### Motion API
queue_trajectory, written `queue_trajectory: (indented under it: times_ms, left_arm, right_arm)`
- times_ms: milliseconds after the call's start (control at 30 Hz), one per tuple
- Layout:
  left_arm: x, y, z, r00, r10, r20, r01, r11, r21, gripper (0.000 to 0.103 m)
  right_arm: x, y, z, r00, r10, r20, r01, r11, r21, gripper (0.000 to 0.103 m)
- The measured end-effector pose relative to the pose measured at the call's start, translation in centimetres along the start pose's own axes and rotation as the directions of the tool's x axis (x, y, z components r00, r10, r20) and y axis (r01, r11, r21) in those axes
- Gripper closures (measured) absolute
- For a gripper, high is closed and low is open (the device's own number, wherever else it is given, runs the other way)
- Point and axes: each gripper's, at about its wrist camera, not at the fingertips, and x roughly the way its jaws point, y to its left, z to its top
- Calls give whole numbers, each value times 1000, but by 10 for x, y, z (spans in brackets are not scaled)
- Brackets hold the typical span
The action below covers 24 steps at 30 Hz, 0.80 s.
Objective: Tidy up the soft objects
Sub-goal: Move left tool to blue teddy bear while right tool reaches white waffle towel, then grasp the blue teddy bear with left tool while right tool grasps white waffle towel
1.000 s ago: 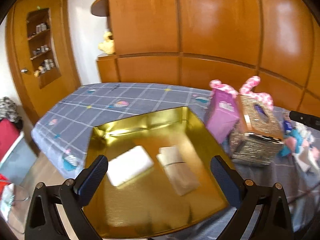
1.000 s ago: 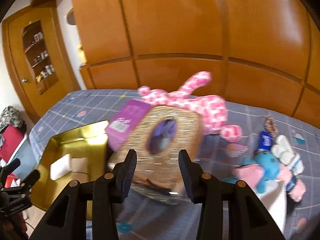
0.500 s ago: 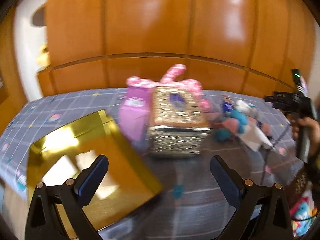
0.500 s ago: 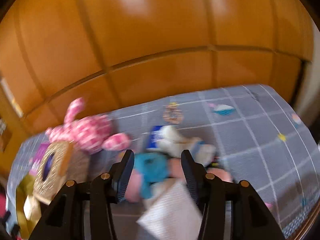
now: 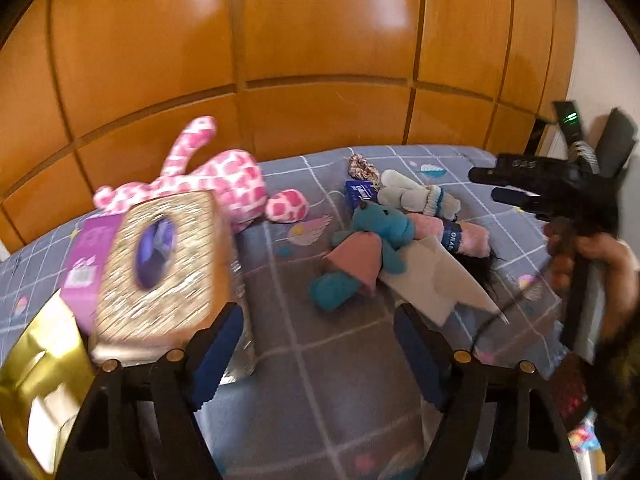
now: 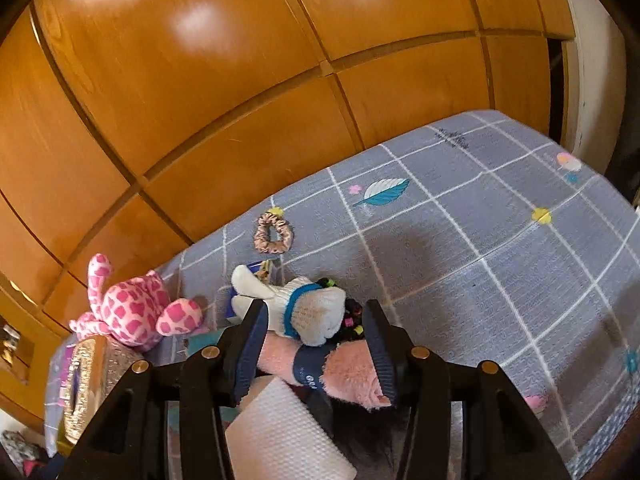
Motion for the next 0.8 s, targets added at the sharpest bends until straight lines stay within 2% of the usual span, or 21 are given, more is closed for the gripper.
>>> queue_trajectory:
  times_ms: [167, 333, 433, 500, 733, 767, 800]
  left_arm:
    - [51, -19, 19, 998, -21, -64, 21, 1000, 6, 25]
    - [101, -36, 33, 993, -12, -118, 19, 998, 63, 25]
    - [120, -40, 38, 991, -23, -131, 34, 996, 78, 25]
    - [131, -41, 43, 991, -19, -131, 30, 996, 83, 25]
    - [174, -41, 50, 983, -65, -169, 80, 994, 81, 25]
    - [181, -39, 50, 981, -77, -180, 90, 994, 62, 29]
    - [186, -37, 48, 977, -96, -189, 105, 994, 40, 37]
  right_arm:
    - [0, -3, 1, 999, 46, -11, -46, 998, 32, 53]
    - [2, -5, -1, 996, 85, -25, -83, 995, 52, 53]
    - [2, -6, -1, 994, 103, -30, -100, 993, 69, 52]
    - [5, -8, -1, 992, 120, -43, -116, 990, 87, 47]
    - [9, -6, -2, 987, 147, -69, -141, 986, 93, 46]
    - [9, -5, -2, 986, 150, -71, -143, 985, 94, 46]
    - [9, -5, -3, 986, 150, -71, -143, 985, 95, 46]
